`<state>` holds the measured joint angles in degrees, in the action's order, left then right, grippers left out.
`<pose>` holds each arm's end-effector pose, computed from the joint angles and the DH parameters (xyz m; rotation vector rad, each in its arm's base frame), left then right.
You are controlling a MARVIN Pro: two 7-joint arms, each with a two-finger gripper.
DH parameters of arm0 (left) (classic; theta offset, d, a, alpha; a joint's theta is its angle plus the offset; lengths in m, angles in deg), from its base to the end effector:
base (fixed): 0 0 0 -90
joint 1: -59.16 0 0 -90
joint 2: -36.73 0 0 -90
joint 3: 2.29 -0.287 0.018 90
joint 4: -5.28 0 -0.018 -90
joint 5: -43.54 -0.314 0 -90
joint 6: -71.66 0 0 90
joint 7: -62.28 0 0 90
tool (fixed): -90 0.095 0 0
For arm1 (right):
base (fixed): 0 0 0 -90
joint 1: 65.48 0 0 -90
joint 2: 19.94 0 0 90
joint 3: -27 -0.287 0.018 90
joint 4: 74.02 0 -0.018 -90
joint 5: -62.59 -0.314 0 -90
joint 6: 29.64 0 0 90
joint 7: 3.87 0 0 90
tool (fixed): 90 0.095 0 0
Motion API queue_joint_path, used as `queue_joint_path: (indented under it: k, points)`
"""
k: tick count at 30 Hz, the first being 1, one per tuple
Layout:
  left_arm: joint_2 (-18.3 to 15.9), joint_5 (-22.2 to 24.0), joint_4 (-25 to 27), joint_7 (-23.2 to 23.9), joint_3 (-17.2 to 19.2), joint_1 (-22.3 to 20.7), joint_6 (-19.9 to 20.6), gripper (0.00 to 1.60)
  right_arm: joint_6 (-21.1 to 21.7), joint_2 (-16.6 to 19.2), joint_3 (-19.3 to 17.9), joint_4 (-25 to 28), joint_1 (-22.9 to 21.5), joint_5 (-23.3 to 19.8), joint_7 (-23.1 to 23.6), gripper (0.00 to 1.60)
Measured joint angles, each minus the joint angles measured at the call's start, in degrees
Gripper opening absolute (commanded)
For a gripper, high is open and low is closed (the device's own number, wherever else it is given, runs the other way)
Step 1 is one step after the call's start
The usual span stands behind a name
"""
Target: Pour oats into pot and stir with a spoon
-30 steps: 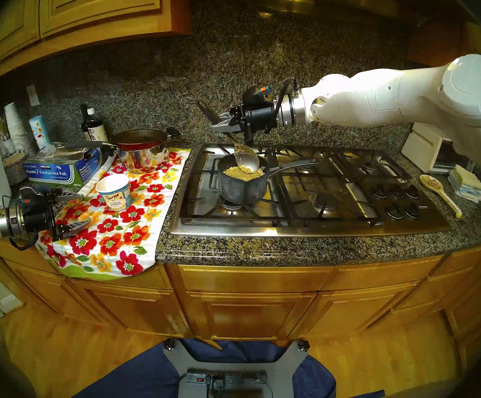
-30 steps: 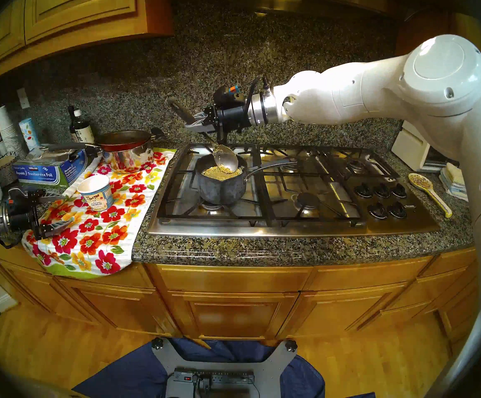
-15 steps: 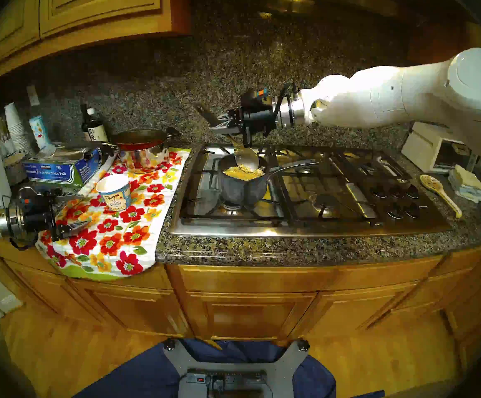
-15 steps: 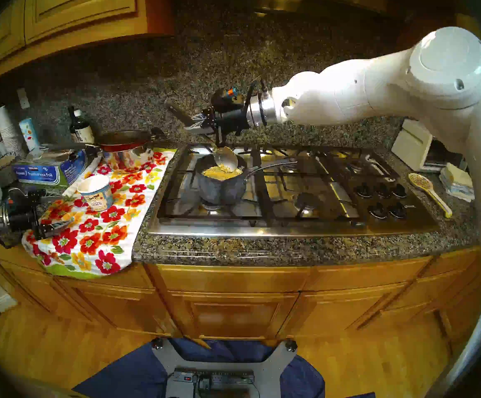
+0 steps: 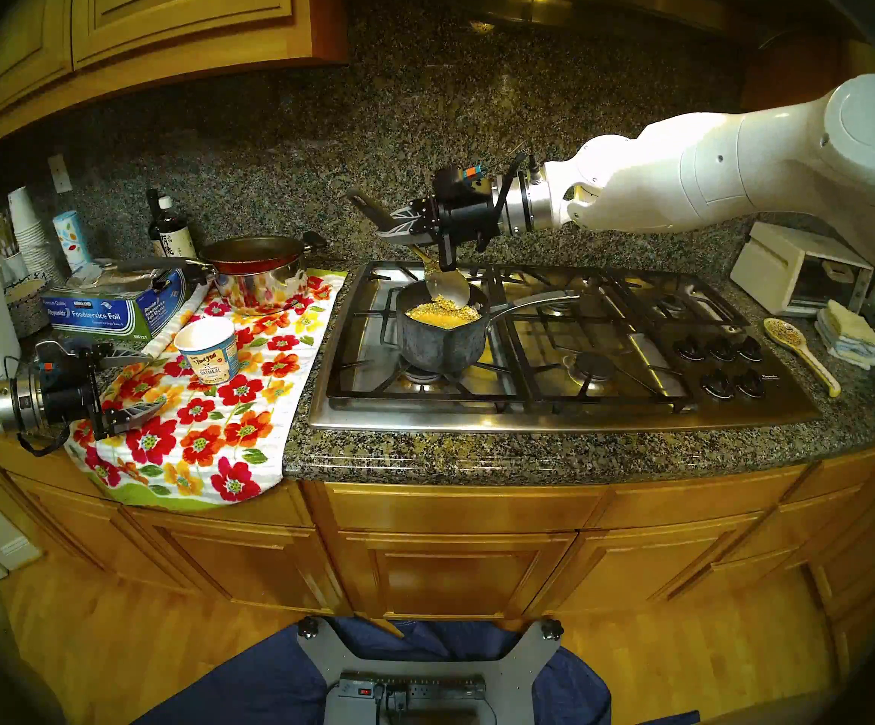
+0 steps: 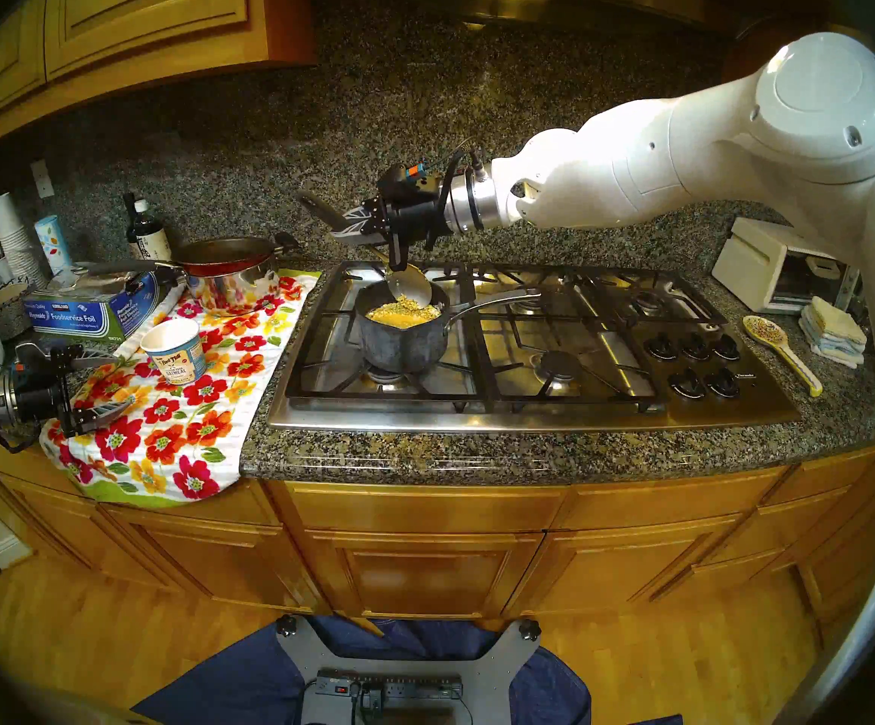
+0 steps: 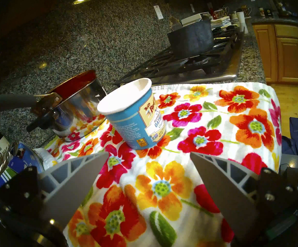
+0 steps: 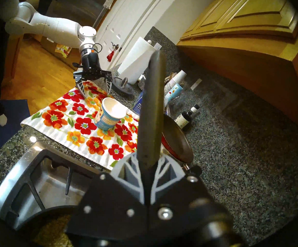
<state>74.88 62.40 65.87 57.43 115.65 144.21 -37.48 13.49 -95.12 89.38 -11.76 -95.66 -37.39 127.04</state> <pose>0.3290 0.3796 -0.1881 2.0018 -1.3896 1.6914 0.5481 0.1038 -0.0119 -1.1024 -1.9465 -1.5693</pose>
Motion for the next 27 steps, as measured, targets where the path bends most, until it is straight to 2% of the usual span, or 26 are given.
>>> queue_joint_path:
  k: [13,27]
  points:
    - [0.0,0.0,0.0,0.0,0.0,0.0,0.0,1.6,-0.8,-0.6,1.5,1.9,-2.5,5.0,-4.6,0.0]
    - [0.0,0.0,0.0,0.0,0.0,0.0,0.0,1.6,-2.8,-2.7,2.9,6.4,-4.3,11.7,-11.1,0.0]
